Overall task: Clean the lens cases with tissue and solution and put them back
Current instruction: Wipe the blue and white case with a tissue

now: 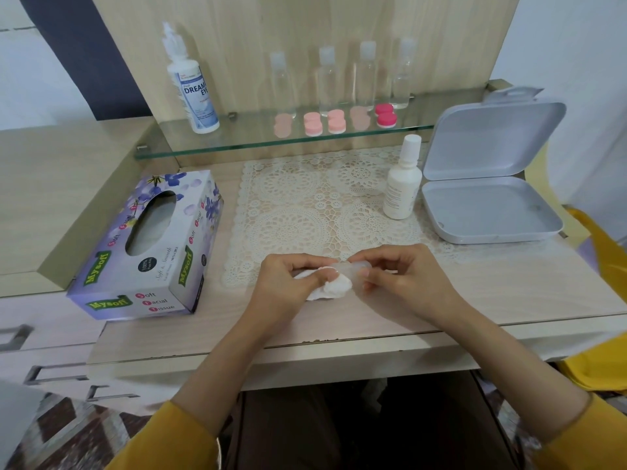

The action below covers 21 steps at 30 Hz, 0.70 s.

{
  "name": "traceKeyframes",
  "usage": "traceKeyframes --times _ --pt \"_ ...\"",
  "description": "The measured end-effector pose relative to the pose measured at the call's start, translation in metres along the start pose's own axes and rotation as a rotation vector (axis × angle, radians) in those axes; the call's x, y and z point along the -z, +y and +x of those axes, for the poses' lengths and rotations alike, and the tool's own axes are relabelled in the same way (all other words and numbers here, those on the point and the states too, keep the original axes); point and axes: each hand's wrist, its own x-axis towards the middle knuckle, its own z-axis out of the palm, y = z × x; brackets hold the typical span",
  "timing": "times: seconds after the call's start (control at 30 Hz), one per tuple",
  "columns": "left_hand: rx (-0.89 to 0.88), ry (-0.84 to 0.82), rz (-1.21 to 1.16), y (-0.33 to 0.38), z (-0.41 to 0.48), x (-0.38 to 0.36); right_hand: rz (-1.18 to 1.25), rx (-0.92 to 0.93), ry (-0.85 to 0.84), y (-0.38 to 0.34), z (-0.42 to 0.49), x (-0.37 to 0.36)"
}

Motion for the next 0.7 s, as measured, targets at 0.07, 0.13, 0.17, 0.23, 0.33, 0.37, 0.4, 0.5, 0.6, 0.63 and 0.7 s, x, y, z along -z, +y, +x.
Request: traceKeyframes --times 0.07,0.13,0.17,0.23,0.33,0.37,0.4,0.5,0.6,0.63,0.7 --pt "0.003 -0.01 -0.016 0.0007 -0.0021 0.0006 -0.006 -0.004 -0.006 -0.0006 -0.0004 -0.0004" --pt "0.003 0.006 -0.018 0.0024 -0.0041 -0.002 -0.023 -0.006 -0.008 0.0001 -0.0008 -0.0021" --pt "0.002 0.024 -0.011 0.0026 -0.0046 -0.0035 -0.03 -0.006 -0.006 0.0005 -0.0007 -0.003" --pt "-0.003 0.063 -0.001 0.0015 -0.0041 -0.0055 -0.034 -0.003 -0.001 0.0013 -0.0002 -0.0041" --pt "-0.012 0.088 -0.008 -0.0012 -0.0021 -0.0066 -0.032 -0.009 -0.005 0.0016 -0.0003 -0.0054" --pt "-0.016 0.083 -0.007 -0.002 -0.0013 -0.0062 -0.033 -0.006 -0.007 0.0016 -0.0006 -0.0057" --pt "-0.022 0.069 -0.007 -0.0019 -0.001 -0.0053 -0.034 -0.003 -0.008 0.0014 -0.0007 -0.0058" --pt "-0.028 -0.01 -0.013 -0.0027 -0.0017 -0.001 -0.042 -0.01 -0.001 0.0012 -0.0005 -0.0034" --pt "-0.03 -0.036 -0.013 -0.0039 -0.0028 0.0012 -0.046 -0.019 0.0 0.0023 0.0 -0.0022" --pt "-0.032 -0.026 -0.018 -0.0041 -0.0032 0.0002 -0.037 -0.02 -0.001 0.0025 -0.0002 -0.0029" --pt "-0.041 0.02 -0.02 -0.004 -0.0032 -0.0032 -0.023 -0.017 -0.002 0.0016 -0.0002 -0.0049"
